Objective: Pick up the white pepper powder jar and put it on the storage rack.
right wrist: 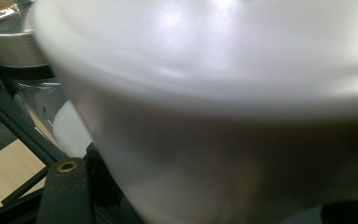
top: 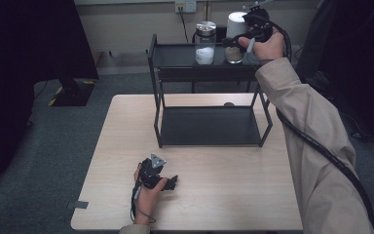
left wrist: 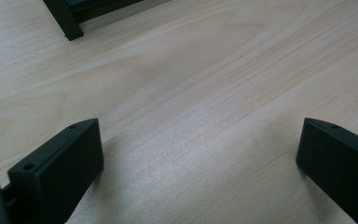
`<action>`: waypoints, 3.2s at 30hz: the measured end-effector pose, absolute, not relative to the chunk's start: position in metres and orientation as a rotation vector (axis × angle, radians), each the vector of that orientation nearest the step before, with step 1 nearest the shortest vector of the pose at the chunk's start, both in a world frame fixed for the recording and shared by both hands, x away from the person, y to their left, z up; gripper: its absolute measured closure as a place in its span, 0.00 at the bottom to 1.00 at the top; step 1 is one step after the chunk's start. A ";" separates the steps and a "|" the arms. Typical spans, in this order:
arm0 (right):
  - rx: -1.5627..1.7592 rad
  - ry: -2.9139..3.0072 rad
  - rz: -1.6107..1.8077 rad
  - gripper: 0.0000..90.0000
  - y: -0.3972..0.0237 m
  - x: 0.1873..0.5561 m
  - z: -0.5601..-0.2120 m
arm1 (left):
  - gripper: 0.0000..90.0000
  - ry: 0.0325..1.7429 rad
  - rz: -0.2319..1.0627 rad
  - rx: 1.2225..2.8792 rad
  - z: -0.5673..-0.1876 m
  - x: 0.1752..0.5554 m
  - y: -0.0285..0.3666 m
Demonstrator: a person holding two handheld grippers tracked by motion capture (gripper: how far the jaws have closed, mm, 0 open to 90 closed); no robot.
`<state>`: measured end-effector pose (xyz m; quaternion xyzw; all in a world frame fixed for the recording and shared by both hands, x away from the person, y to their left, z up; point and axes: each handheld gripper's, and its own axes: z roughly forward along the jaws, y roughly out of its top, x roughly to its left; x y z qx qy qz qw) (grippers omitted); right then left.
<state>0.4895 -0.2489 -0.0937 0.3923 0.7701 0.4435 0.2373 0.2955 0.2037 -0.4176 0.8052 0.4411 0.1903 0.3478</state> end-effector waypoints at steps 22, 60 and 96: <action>1.141 2.024 1.227 0.00 -0.251 0.468 -0.097 | 0.00 1.144 0.494 2.087 -0.418 0.295 0.204; 1.068 2.073 1.339 0.01 -0.287 0.397 -0.135 | 0.00 1.144 0.494 2.088 -0.418 0.295 0.204; 1.037 2.148 1.422 0.01 -0.290 0.374 -0.214 | 0.00 1.142 0.496 2.089 -0.418 0.295 0.204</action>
